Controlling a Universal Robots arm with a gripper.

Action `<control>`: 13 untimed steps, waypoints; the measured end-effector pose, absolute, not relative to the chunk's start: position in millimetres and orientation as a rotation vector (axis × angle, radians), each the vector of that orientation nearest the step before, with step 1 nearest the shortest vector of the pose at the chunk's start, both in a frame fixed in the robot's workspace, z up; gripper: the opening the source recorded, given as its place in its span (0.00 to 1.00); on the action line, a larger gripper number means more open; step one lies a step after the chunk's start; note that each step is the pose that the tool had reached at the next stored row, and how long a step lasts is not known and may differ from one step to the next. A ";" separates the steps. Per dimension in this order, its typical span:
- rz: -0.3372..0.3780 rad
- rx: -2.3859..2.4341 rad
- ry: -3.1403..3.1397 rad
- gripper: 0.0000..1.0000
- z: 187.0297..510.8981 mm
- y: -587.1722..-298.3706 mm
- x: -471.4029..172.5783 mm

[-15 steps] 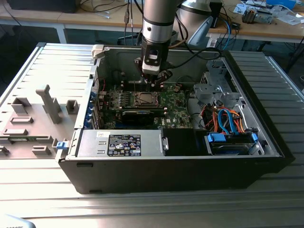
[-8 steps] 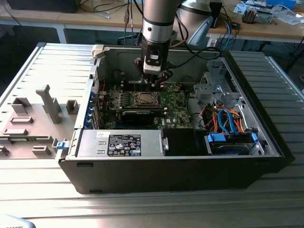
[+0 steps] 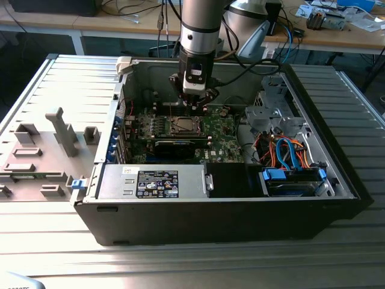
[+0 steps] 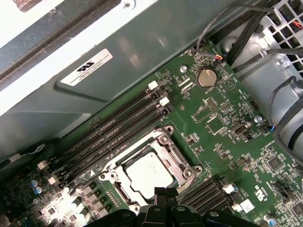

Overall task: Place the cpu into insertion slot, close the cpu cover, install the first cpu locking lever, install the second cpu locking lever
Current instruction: 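Install the first cpu locking lever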

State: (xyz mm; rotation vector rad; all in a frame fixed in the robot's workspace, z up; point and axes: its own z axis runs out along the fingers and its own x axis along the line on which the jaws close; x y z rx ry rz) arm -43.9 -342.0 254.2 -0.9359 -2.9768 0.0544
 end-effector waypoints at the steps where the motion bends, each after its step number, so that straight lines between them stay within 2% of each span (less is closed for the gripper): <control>1: 0.054 -0.927 -2.980 0.11 254.2 -342.0 -43.9; 13: 0.055 -0.877 -2.995 0.11 254.2 -342.0 -43.9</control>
